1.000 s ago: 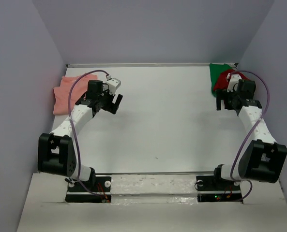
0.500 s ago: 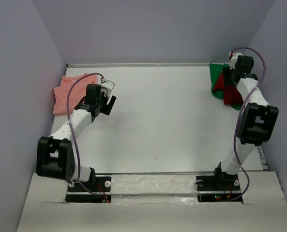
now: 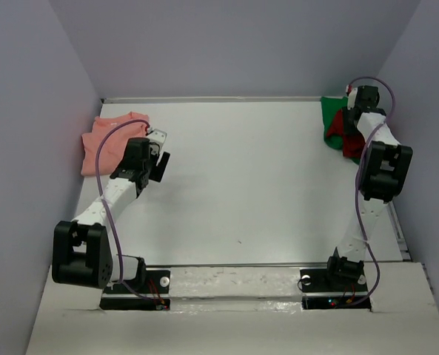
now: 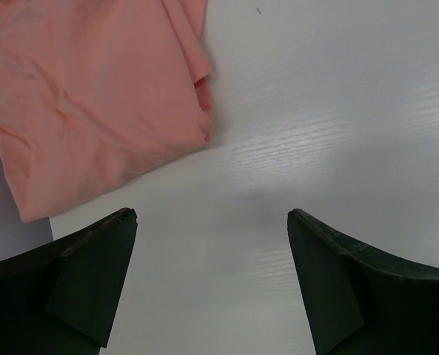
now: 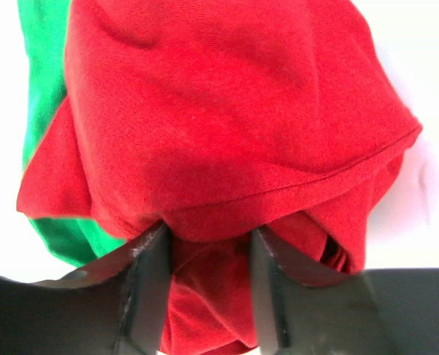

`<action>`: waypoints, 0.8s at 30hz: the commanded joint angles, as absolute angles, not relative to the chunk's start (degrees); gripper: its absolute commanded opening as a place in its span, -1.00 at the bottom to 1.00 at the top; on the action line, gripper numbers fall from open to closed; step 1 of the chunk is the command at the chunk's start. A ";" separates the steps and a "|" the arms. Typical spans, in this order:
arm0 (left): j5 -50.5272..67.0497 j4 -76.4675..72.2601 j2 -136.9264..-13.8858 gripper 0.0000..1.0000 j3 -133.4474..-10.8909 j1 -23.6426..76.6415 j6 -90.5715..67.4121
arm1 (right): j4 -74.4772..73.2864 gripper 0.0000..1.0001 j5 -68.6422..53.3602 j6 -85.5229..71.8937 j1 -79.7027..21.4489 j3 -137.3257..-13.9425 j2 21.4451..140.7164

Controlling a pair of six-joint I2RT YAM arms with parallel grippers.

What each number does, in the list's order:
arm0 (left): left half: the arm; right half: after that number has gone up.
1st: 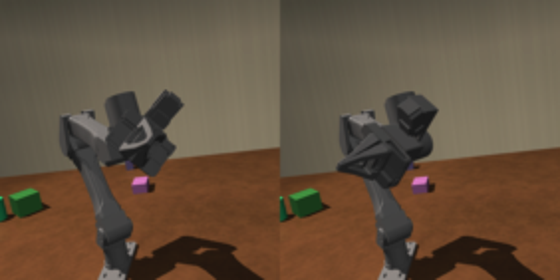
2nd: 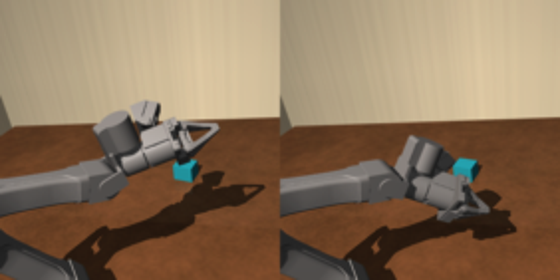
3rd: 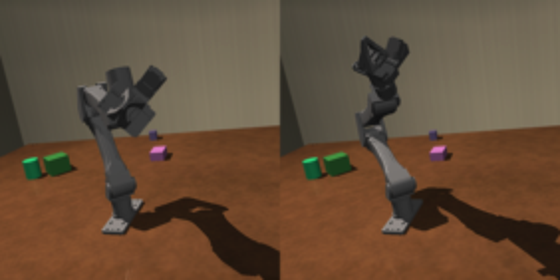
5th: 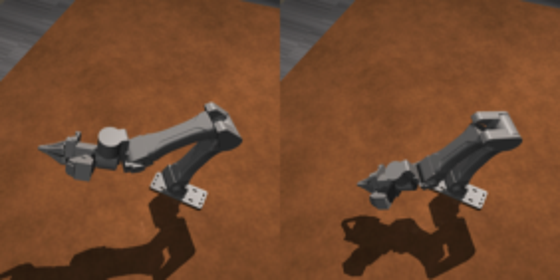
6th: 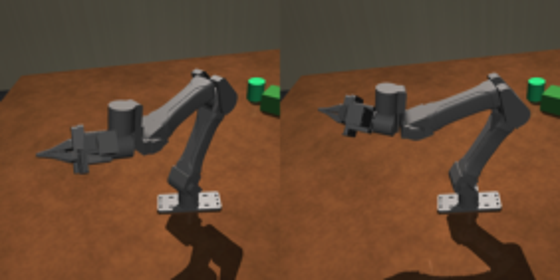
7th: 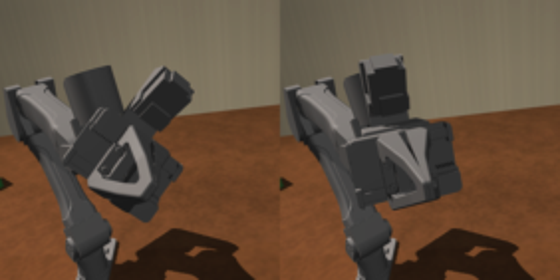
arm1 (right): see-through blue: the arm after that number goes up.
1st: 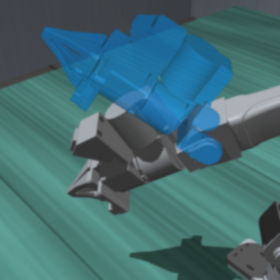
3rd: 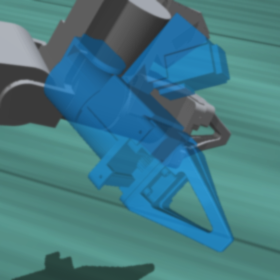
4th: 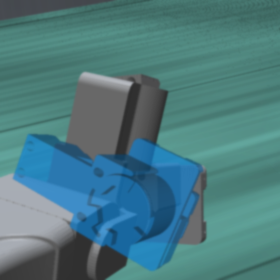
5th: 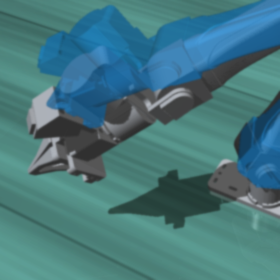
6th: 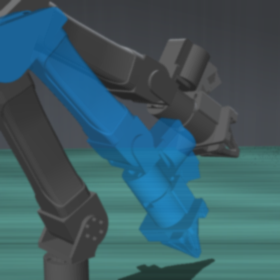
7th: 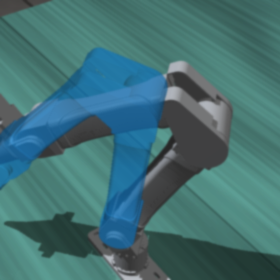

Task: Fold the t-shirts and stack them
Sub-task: Grab the tshirt from the pile

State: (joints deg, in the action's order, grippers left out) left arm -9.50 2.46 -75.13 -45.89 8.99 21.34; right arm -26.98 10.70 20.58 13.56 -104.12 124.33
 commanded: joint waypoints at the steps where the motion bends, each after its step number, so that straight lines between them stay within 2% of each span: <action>1: -11.33 0.44 -72.60 0.90 -45.17 8.79 20.83 | -29.61 -0.31 10.28 19.43 14.50 -109.24 127.26; 5: -11.34 0.44 -72.69 0.91 -45.18 8.79 20.57 | -30.76 -1.00 8.88 18.72 14.50 -108.46 126.66; 11: -11.16 0.79 -72.33 0.91 -46.05 8.79 19.95 | -31.90 -1.00 6.07 20.21 14.50 -105.21 119.19; 16: -11.69 0.62 -70.40 0.90 -45.36 8.79 20.04 | -35.32 -1.00 1.77 22.41 14.50 -106.52 107.68; 20: -12.74 -1.04 -68.12 0.90 -43.16 8.79 20.74 | -43.91 -1.00 -5.61 22.33 14.50 -114.68 102.15; 24: -13.36 -1.32 -67.06 0.90 -42.71 8.44 21.01 | -52.45 -1.00 -19.14 20.75 14.50 -125.76 99.85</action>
